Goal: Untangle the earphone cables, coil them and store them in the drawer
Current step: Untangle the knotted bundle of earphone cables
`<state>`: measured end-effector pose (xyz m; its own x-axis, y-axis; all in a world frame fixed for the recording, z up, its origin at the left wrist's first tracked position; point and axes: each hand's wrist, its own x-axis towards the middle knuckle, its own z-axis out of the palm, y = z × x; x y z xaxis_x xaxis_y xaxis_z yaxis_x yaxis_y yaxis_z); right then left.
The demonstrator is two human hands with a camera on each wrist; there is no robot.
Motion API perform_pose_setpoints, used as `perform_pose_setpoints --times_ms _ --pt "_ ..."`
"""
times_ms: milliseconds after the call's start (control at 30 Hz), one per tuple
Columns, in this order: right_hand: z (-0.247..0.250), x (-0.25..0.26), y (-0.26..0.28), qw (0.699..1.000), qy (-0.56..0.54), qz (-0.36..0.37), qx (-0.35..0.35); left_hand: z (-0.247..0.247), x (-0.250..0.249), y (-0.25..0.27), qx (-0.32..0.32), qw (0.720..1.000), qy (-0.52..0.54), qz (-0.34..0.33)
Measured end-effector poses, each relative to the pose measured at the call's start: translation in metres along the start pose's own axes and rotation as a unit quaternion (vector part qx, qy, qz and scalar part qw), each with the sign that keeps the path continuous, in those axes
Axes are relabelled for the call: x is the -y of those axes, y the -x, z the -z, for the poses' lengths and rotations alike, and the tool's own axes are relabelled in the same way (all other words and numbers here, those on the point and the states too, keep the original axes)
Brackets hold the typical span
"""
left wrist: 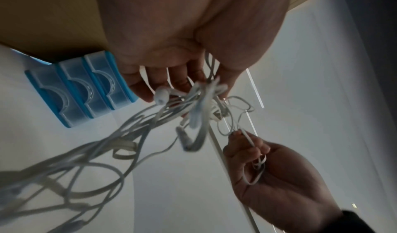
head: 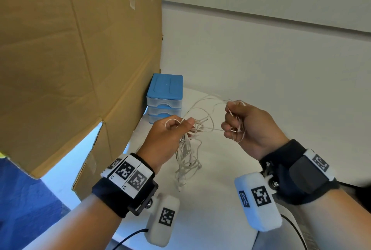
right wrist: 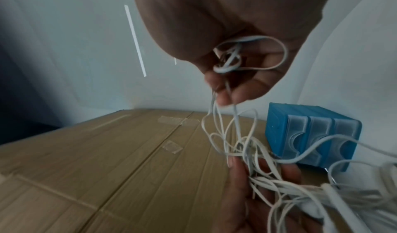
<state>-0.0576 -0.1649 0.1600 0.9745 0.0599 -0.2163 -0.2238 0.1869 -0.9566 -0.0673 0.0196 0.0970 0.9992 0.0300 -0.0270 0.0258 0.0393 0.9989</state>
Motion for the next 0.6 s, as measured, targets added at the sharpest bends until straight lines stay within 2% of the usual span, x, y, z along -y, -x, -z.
perform_pose_setpoints --times_ms 100,200,267,333,433,500,600 --pt "-0.003 0.001 0.001 0.997 0.074 0.031 0.014 -0.004 0.0 -0.001 -0.016 1.0 0.015 -0.008" --pt "-0.003 0.002 0.003 0.981 0.175 0.068 0.053 0.0 -0.003 -0.002 -0.029 0.999 0.028 -0.013" --pt "-0.002 0.003 0.008 0.957 0.262 0.084 0.089 0.003 -0.004 -0.002 -0.032 0.999 0.017 -0.02" --pt "-0.002 0.004 0.012 0.922 0.356 0.097 0.121 0.002 -0.003 0.0 -0.028 0.999 -0.008 -0.028" --pt "0.0 0.003 0.013 0.897 0.405 0.122 0.126 -0.003 -0.003 0.004 -0.013 0.998 -0.041 -0.043" --pt "0.0 0.002 0.012 0.904 0.389 0.136 0.111 -0.005 -0.002 0.006 0.0 0.997 -0.064 -0.051" --pt "-0.004 0.001 0.01 0.941 0.298 0.131 0.094 -0.008 0.001 0.01 0.029 0.992 -0.115 -0.035"
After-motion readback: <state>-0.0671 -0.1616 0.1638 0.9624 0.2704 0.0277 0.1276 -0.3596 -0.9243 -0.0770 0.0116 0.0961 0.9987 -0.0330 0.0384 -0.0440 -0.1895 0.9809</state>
